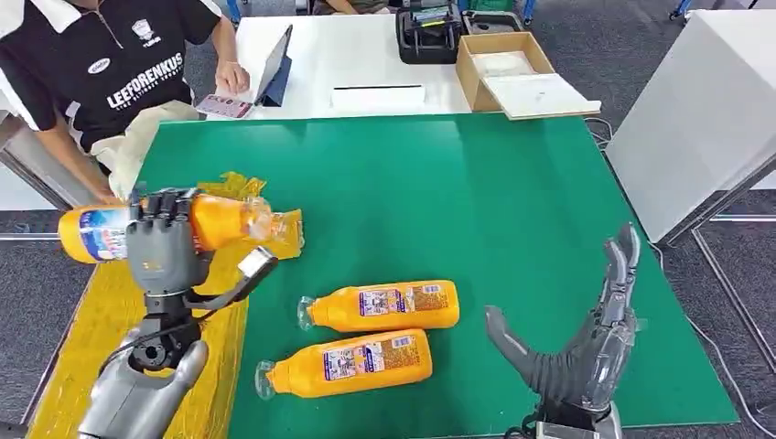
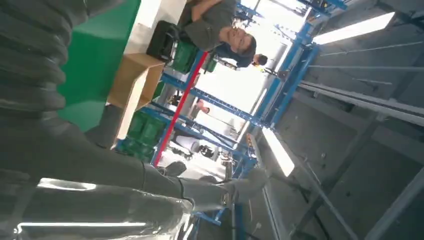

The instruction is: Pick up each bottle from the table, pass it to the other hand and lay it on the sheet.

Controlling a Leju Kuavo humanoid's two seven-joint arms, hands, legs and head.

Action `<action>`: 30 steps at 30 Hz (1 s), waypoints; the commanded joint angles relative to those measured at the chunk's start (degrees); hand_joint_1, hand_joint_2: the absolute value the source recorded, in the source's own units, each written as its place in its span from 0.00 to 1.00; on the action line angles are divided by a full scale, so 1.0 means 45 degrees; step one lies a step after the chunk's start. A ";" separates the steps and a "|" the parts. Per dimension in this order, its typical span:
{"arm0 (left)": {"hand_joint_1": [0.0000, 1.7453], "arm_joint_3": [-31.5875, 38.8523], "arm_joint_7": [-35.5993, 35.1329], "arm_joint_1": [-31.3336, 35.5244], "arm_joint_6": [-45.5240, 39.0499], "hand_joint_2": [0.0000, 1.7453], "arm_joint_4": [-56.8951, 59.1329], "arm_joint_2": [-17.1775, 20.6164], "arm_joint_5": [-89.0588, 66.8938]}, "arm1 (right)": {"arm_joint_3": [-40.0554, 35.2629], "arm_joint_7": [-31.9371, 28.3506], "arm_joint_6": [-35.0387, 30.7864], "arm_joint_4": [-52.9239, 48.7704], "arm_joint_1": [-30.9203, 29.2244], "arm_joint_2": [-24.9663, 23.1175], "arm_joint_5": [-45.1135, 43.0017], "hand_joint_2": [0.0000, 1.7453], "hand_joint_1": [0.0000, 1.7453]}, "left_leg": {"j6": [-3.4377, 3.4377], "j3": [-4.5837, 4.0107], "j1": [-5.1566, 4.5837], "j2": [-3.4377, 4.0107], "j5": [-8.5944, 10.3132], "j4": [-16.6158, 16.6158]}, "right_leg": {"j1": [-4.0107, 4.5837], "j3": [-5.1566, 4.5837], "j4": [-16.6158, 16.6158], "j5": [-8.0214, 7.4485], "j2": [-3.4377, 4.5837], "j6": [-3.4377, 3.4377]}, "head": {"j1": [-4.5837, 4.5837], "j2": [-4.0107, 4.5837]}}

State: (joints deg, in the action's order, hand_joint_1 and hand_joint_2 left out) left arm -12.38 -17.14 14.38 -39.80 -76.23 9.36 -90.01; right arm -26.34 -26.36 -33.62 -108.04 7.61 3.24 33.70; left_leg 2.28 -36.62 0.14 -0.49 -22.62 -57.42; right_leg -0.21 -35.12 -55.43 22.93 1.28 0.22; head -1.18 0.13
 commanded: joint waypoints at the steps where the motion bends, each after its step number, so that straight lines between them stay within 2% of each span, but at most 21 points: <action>1: 1.00 -0.3406 -0.0977 0.2065 -0.0044 1.00 0.4251 0.0903 0.0002 | 0.0279 0.0027 -0.0021 0.0163 0.0585 0.0081 0.0220 1.00 0.00 | -0.0026 0.0062 -0.0013 -0.0010 -0.0015 0.0014 | -0.0009 0.0064 0.0009 0.0022 -0.0034 0.0000 | 0.0000 0.0000; 5: 1.00 -0.3593 -0.1045 0.2342 -0.0044 1.00 0.4663 0.0860 0.0002 | 0.0270 0.0106 0.0051 0.0189 0.0512 0.0034 0.0257 1.00 0.00 | -0.0031 0.0055 -0.0013 -0.0035 -0.0010 0.0007 | -0.0012 0.0063 0.0005 0.0024 -0.0066 -0.0003 | 0.0000 0.0000; 10: 1.00 -0.3568 -0.1007 0.2579 -0.0044 1.00 0.5080 0.0606 0.0002 | 0.0301 0.0274 0.0236 0.0305 0.0322 -0.0027 0.0291 1.00 0.00 | -0.0019 0.0020 -0.0012 0.0005 -0.0007 0.0005 | -0.0015 0.0022 0.0006 0.0006 -0.0015 -0.0001 | -0.0005 0.0000; 13: 1.00 -0.3545 -0.1009 0.2883 -0.0044 1.00 0.5891 0.0385 0.0002 | 0.0453 0.0439 0.0580 0.0431 0.0082 -0.0225 0.0299 1.00 0.00 | -0.0038 0.0061 -0.0015 -0.0018 -0.0015 0.0003 | -0.0018 0.0067 -0.0001 0.0025 -0.0058 -0.0005 | -0.0005 0.0000; 14: 1.00 -0.2810 -0.0754 0.2769 -0.0044 1.00 0.5927 0.0083 0.0002 | 0.0557 0.0454 0.0760 0.0491 -0.0034 -0.0347 0.0338 1.00 0.00 | -0.0028 0.0040 -0.0013 -0.0007 -0.0008 0.0006 | -0.0017 0.0044 0.0004 0.0014 -0.0037 -0.0002 | -0.0005 0.0000; 16: 1.00 -0.2810 -0.0754 0.2769 -0.0044 1.00 0.5927 0.0083 0.0002 | 0.0557 0.0454 0.0760 0.0491 -0.0034 -0.0347 0.0338 1.00 0.00 | -0.0049 0.0087 -0.0016 -0.0007 -0.0031 -0.0005 | -0.0018 0.0091 -0.0008 0.0038 -0.0058 -0.0005 | 0.0000 0.0000; 17: 1.00 -0.2810 -0.0754 0.2769 -0.0044 1.00 0.5927 0.0083 0.0002 | 0.0557 0.0454 0.0760 0.0491 -0.0034 -0.0347 0.0338 1.00 0.00 | -0.0027 0.0040 -0.0009 0.0011 -0.0014 0.0002 | -0.0013 0.0041 0.0005 0.0012 -0.0019 -0.0001 | 0.0000 0.0000; 22: 1.00 -0.2810 -0.0754 0.2769 -0.0044 1.00 0.5927 0.0083 0.0002 | 0.0557 0.0454 0.0760 0.0491 -0.0034 -0.0347 0.0338 1.00 0.00 | -0.0031 0.0055 -0.0008 0.0009 -0.0023 -0.0003 | -0.0011 0.0059 0.0002 0.0021 -0.0029 0.0000 | -0.0005 0.0000; 30: 1.00 -0.1495 -0.0379 0.3094 -0.0044 1.00 0.7364 -0.0311 0.0002 | 0.0852 0.0336 0.1153 0.0747 -0.0269 -0.0538 0.0346 1.00 0.00 | -0.0032 0.0049 -0.0007 0.0016 -0.0014 0.0001 | -0.0011 0.0051 0.0005 0.0009 -0.0019 -0.0001 | 0.0000 0.0000</action>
State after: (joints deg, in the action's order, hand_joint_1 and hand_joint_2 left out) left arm -24.26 -19.89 24.72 -39.85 -52.94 10.86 -90.03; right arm -24.70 -24.55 -29.59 -107.93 8.34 1.77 35.32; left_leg 2.28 -36.63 0.11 -0.39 -22.65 -57.43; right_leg -0.27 -35.14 -55.42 22.92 1.35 0.23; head -1.18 0.13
